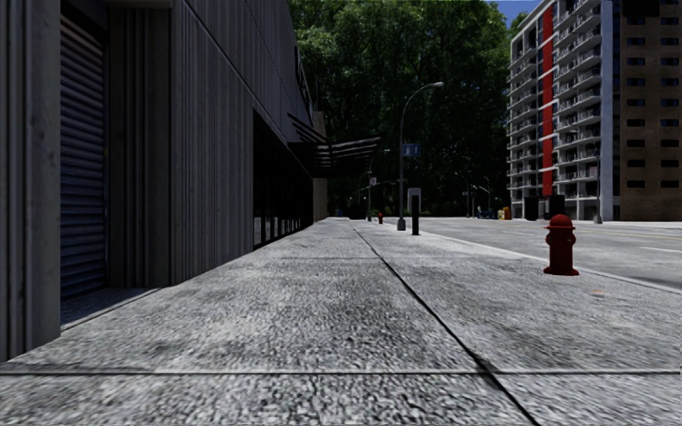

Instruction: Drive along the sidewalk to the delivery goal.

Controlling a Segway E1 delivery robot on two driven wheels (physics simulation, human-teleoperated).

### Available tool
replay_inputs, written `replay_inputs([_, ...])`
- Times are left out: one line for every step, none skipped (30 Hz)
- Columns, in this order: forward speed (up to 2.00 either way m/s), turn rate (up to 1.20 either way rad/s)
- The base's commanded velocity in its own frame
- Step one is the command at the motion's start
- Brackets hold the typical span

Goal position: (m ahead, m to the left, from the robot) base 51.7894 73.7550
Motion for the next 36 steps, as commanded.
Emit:
replay_inputs([1.99, 0.0])
replay_inputs([1.99, 0.0])
replay_inputs([1.99, 0.0])
replay_inputs([1.99, 0.0])
replay_inputs([1.99, 0.0])
replay_inputs([1.95, 0.0])
replay_inputs([1.94, 0.0])
replay_inputs([1.93, 0.0])
replay_inputs([1.93, 0.0])
replay_inputs([1.93, 0.0])
replay_inputs([1.93, 0.0])
replay_inputs([1.93, 0.0])
replay_inputs([1.93, 0.0])
replay_inputs([1.93, 0.0])
replay_inputs([1.93, 0.0])
replay_inputs([1.93, 0.0])
replay_inputs([1.93, 0.0])
replay_inputs([1.93, 0.0])
replay_inputs([1.93, 0.0])
replay_inputs([1.93, 0.0])
replay_inputs([1.93, 0.0])
replay_inputs([1.93, 0.0])
replay_inputs([1.93, 0.0])
replay_inputs([1.93, 0.0])
replay_inputs([1.93, 0.0])
replay_inputs([1.93, 0.0])
replay_inputs([1.93, 0.0])
replay_inputs([1.93, 0.0])
replay_inputs([1.93, 0.0])
replay_inputs([1.93, 0.0])
replay_inputs([1.93, 0.0])
replay_inputs([1.93, 0.0])
replay_inputs([1.93, 0.0])
replay_inputs([1.93, 0.0])
replay_inputs([1.93, 0.0])
replay_inputs([1.93, 0.0])
